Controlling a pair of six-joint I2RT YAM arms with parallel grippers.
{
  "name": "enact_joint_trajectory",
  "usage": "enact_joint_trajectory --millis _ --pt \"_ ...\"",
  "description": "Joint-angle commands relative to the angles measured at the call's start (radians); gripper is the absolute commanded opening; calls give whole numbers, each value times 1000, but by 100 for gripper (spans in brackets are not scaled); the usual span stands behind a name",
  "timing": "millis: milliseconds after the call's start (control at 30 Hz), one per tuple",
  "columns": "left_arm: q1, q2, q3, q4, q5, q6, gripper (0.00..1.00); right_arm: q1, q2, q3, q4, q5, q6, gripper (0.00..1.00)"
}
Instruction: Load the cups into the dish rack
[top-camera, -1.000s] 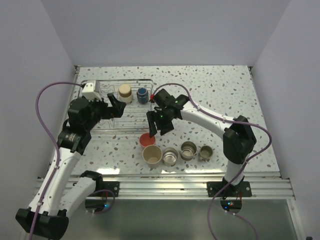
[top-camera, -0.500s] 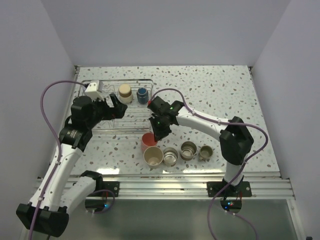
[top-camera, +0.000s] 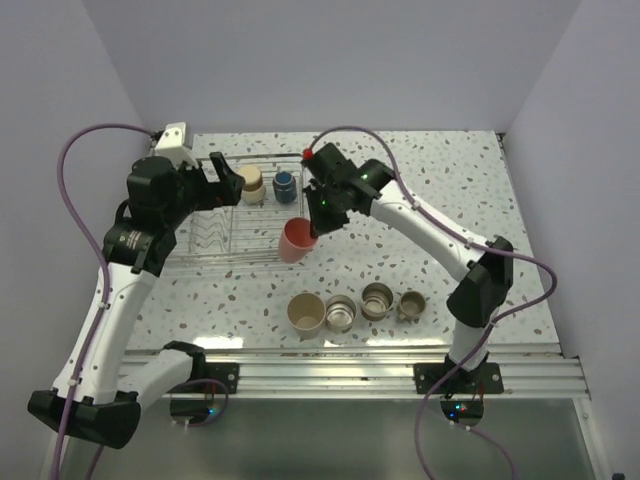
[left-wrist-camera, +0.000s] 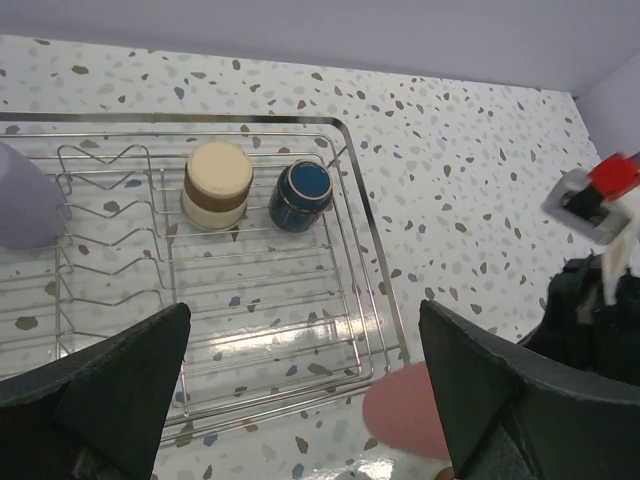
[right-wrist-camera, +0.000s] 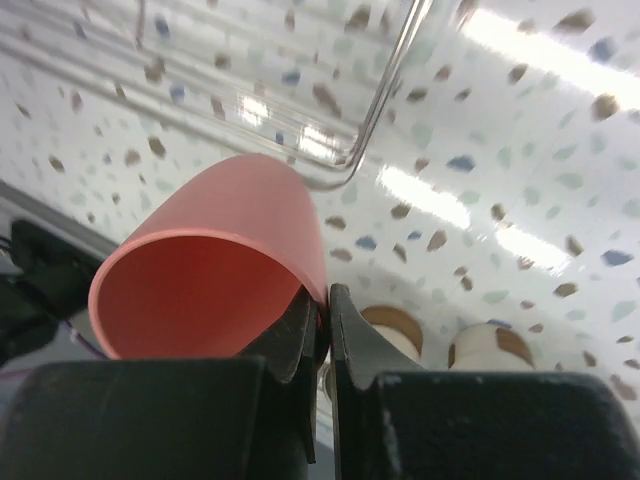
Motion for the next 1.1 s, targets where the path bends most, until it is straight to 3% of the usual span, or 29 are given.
enact_joint_trajectory --millis 0,233,333,367,400,500,600,633,733,1067 --pt "3 55 124 -73 -78 36 100 -114 -72 175 -72 65 -27 0" --pt "19 195 322 -136 33 0 100 -308 -61 383 -103 -194 31 0" --pt "37 209 356 -85 137 -42 100 -362 -107 340 -17 -323 96 0" --pt "64 208 352 -58 191 -57 100 -374 -129 306 29 -439 124 0" --pt "81 203 320 -15 352 -73 100 -395 -150 265 158 -498 162 0" --pt "117 183 202 232 653 -194 100 -412 -213 104 431 -696 363 0" --pt "120 185 85 494 815 -353 100 -411 -224 45 593 -773 509 0" --pt "120 186 57 647 845 -445 100 -412 -224 42 606 -778 528 0" --pt "120 195 -26 874 900 -600 100 -411 -213 68 598 -796 543 0" --pt "120 235 -148 1261 905 -844 100 -342 -183 62 646 -818 580 0"
